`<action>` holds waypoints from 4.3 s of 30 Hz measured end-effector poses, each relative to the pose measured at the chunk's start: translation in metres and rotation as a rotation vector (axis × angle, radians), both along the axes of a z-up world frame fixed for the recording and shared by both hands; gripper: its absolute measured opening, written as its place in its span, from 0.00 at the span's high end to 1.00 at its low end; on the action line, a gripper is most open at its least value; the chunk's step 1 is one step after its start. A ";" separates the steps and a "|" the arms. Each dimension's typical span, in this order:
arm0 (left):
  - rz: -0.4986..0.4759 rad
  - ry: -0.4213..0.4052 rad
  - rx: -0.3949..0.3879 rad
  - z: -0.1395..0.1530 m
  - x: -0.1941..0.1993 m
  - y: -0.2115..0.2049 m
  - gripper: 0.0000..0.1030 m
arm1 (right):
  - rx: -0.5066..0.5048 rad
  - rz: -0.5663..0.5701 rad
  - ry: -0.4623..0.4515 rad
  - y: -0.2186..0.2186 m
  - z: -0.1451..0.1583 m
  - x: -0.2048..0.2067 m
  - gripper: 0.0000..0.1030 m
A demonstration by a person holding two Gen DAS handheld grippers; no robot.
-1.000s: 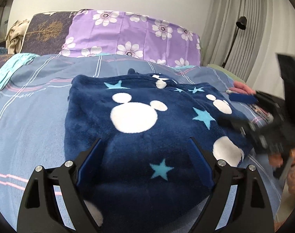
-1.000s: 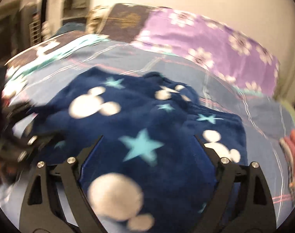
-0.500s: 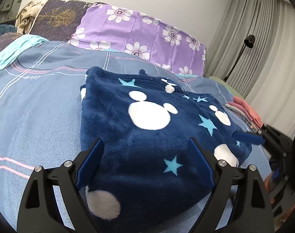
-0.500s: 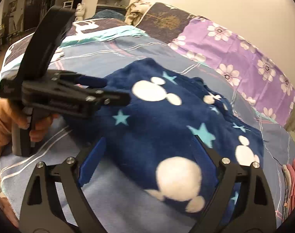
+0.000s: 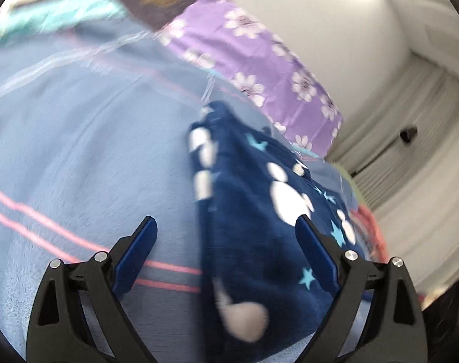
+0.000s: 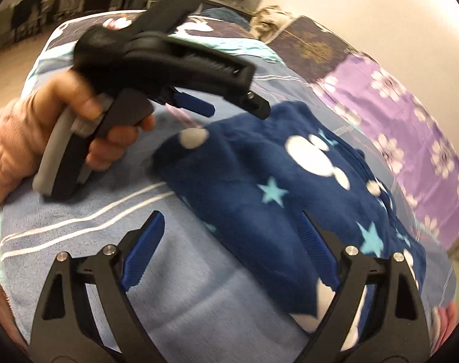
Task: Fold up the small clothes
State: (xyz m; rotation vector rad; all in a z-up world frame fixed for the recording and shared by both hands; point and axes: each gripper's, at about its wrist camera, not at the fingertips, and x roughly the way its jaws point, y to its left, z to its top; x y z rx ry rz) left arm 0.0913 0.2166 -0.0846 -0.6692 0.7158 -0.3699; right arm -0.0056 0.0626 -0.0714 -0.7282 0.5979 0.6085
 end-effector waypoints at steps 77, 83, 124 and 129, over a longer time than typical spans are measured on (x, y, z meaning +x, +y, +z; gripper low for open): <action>-0.513 -0.079 0.442 0.147 0.111 -0.307 0.70 | 1.014 -0.539 0.219 -0.255 0.075 0.048 0.84; -0.576 -0.077 0.646 0.115 0.107 -0.400 0.68 | 1.137 -0.636 0.309 -0.326 0.042 0.039 0.85; -0.538 -0.211 0.910 0.078 0.088 -0.385 0.57 | 1.023 -0.832 0.165 -0.393 0.041 -0.027 0.55; -0.534 -0.213 0.918 0.077 0.087 -0.385 0.57 | 1.006 -0.590 0.128 -0.363 0.080 -0.021 0.71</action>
